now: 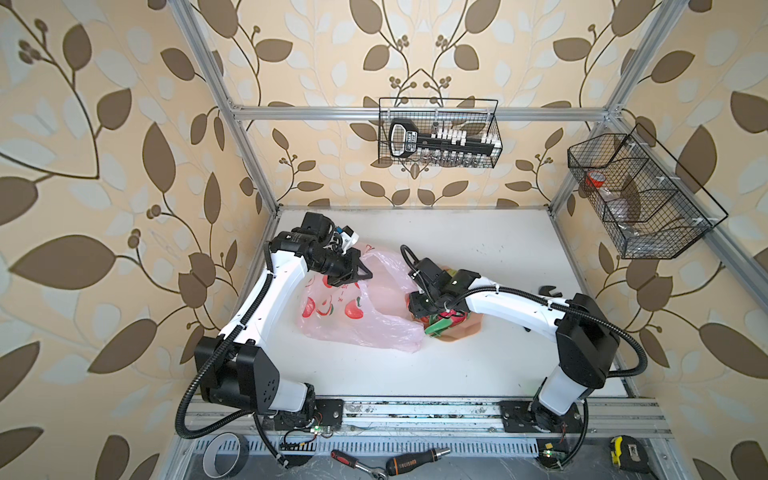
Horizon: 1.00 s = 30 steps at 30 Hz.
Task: Place the fruits into the plastic bag
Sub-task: 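Lower the right gripper onto a red strawberry on the plate and close, then lift the red strawberry with the right gripper and carry it to the bag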
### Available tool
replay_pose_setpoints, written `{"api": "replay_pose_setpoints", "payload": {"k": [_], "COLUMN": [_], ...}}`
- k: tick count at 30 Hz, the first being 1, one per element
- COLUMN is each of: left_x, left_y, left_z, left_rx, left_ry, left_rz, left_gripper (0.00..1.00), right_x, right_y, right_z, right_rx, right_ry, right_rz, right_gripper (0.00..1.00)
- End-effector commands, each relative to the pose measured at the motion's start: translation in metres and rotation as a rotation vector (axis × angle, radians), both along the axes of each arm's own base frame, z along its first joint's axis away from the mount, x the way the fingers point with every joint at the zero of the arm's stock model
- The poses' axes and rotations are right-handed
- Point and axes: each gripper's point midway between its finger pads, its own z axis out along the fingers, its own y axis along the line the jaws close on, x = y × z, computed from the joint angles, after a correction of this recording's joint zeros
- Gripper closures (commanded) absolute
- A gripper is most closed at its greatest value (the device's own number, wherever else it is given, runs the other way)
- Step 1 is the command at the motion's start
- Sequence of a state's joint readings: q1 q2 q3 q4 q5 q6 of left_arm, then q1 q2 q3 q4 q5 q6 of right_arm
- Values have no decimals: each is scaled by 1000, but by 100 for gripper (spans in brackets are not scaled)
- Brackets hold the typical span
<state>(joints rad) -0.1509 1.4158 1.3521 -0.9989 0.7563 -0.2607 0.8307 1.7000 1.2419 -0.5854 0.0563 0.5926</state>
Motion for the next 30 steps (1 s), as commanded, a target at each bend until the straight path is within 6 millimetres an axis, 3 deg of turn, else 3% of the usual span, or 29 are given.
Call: {"api": "replay_pose_setpoints", "payload": {"k": [1, 11, 21, 25, 30], "left_x": [-2, 0, 3, 3, 3], "left_y": [-4, -5, -7, -7, -7], "left_z": [12, 11, 13, 14, 14], "left_rx": [-24, -26, -36, -38, -38], "left_ry": [-29, -26, -26, -27, -27], "left_rz": [-30, -32, -35, -36, -36], "left_gripper": [100, 100, 100, 100, 100], "right_x": [-1, -7, -31, -41, -45], "right_y": [-5, -24, -40, -36, -16], "right_z": [24, 59, 92, 104, 127], "right_rx": [44, 191, 406, 549, 722], "right_ry": [-31, -46, -43, -23, -5], "right_rz": [-18, -89, -123, -137, -112], "right_gripper": [71, 72, 74, 74, 75]}}
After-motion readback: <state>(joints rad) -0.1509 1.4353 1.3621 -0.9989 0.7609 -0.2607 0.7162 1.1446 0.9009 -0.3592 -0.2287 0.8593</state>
